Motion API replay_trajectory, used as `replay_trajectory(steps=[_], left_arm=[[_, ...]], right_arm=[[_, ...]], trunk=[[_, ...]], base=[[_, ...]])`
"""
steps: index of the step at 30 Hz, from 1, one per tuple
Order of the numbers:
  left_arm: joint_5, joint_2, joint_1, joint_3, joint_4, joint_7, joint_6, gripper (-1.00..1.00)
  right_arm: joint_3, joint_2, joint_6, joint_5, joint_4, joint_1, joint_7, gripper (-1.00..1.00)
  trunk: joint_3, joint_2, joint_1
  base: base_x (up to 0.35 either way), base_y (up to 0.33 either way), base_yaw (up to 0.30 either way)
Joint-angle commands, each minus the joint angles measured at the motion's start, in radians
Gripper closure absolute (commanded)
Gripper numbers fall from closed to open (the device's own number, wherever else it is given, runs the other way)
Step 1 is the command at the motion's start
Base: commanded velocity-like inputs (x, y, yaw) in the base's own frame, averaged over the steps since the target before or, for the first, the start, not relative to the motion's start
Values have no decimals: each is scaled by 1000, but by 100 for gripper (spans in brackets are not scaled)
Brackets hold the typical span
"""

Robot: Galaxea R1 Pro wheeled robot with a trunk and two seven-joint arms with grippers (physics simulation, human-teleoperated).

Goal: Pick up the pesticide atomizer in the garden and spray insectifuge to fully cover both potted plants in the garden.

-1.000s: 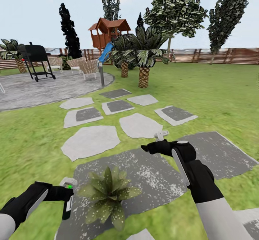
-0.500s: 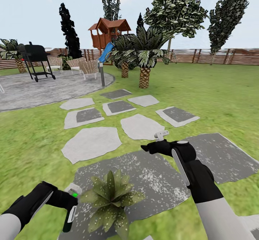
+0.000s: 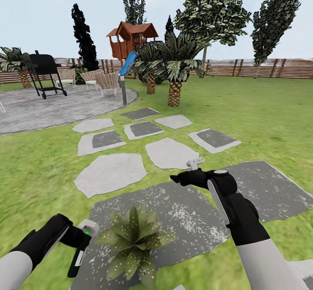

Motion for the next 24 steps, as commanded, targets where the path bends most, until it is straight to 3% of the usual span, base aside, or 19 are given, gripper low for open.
replay_trajectory(steps=[1, 4, 7, 11, 18, 24], left_arm=[[-1, -4, -6, 0, 1, 1, 18, 100], [-2, -19, -19, -1, 3, 16, 52, 100], [-1, -54, -32, -2, 22, 74, 77, 100], [1, -56, -40, -2, 22, 64, 78, 100], [-12, -44, -40, -13, 22, -153, 48, 100], [-11, -37, -38, -14, 29, -184, 8, 100]], right_arm=[[0, 0, 0, 0, 0, 0, 0, -100], [-1, 0, 1, 0, 0, 0, 0, -100], [-1, 0, 1, 0, 0, 0, 0, -100], [-1, 0, 2, 0, 0, 0, 0, -100], [0, 0, 1, 0, 1, 0, 0, -100], [2, 0, 0, 0, 3, 0, -2, -100]], trunk=[[0, 0, 0], [0, 0, 0], [0, 0, 0], [0, 0, 0], [0, 0, 0], [0, 0, 0]], base=[[0, 0, 0], [0, 0, 0], [0, 0, 0], [0, 0, 0], [0, 0, 0], [-55, 90, -17]])
